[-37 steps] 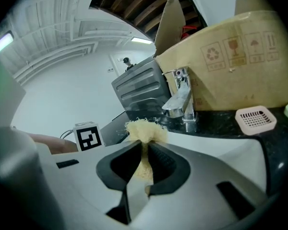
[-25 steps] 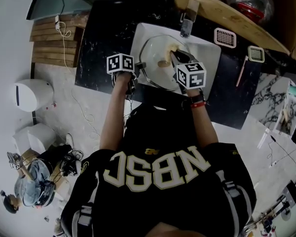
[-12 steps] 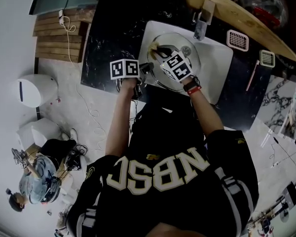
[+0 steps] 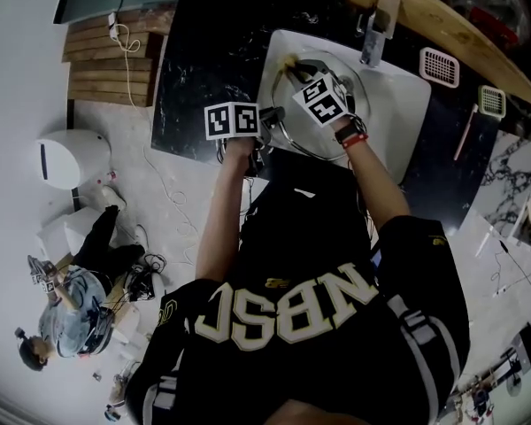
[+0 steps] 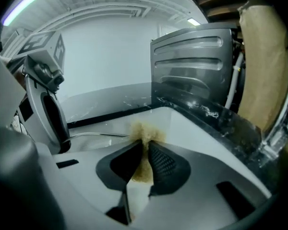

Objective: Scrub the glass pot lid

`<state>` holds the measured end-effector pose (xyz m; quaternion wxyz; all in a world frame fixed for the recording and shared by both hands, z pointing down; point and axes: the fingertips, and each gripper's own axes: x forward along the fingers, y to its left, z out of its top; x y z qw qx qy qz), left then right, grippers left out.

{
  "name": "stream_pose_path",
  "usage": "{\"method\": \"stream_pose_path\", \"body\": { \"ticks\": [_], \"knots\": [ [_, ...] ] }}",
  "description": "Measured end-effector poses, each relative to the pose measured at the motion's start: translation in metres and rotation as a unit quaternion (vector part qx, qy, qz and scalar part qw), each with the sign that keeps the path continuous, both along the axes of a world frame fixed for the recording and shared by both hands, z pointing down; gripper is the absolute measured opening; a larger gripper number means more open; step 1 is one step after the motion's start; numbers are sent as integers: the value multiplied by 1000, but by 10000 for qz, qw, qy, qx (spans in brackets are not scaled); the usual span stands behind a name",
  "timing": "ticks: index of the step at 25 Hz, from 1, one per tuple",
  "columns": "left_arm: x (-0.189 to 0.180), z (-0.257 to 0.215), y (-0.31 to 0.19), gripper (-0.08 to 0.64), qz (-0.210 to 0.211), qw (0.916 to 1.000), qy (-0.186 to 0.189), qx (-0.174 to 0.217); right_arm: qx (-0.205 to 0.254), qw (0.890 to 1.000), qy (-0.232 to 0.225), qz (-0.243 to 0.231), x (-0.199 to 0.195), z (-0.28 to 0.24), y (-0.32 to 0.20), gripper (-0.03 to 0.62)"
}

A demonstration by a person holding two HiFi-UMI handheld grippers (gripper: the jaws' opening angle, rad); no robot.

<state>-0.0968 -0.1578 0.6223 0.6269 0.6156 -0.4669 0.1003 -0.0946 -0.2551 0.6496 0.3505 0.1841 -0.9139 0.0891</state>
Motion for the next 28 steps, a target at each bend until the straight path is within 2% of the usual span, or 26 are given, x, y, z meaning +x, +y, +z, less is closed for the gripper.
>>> {"method": "stream_pose_path", "body": {
  "ticks": [7, 11, 28],
  "knots": [
    [0, 1, 1, 84, -13, 10000, 29, -31, -13, 9997, 180, 147, 11, 22, -16, 54],
    [-2, 0, -1, 84, -39, 10000, 37, -19, 190, 9988, 405, 194, 20, 29, -26, 54],
    [-4, -3, -2, 87, -71, 9999, 40, 130, 275, 9912, 1209, 473, 87, 76, -49, 52]
  ]
}}
